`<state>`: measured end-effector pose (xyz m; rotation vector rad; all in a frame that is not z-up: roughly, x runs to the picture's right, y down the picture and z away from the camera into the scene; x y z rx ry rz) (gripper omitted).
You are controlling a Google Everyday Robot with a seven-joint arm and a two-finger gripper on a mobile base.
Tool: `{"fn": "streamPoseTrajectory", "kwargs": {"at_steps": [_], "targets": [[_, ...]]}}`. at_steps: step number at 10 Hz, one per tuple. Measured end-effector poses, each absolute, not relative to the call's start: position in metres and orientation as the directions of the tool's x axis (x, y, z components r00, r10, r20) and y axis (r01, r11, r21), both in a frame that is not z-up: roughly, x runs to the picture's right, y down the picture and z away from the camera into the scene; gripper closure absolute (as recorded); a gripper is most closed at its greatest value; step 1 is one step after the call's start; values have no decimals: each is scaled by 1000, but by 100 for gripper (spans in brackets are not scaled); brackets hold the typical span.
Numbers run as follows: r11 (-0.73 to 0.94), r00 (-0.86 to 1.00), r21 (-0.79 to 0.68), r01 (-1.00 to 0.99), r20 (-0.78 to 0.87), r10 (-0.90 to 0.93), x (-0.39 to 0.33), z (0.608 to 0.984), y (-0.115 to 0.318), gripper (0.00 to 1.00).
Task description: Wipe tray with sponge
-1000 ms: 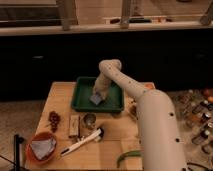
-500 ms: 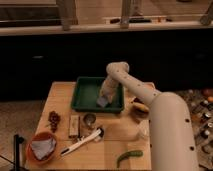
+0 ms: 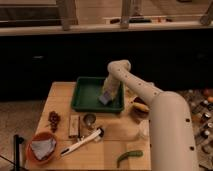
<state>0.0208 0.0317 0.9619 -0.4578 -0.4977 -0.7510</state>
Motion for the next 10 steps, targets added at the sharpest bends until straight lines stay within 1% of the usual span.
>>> {"fn": "streamPoseTrajectory", "kwargs": {"at_steps": [2,5,7,10], "targets": [[635,621,-210,744,569,-540,8,973,19,99],[584,547,-163,795,610,-573,-30,974,21,99],[549,489,-128,826,646,-587,-46,967,31,99],[515,428,-89,853,684,-591,-47,943,59,99]]}}
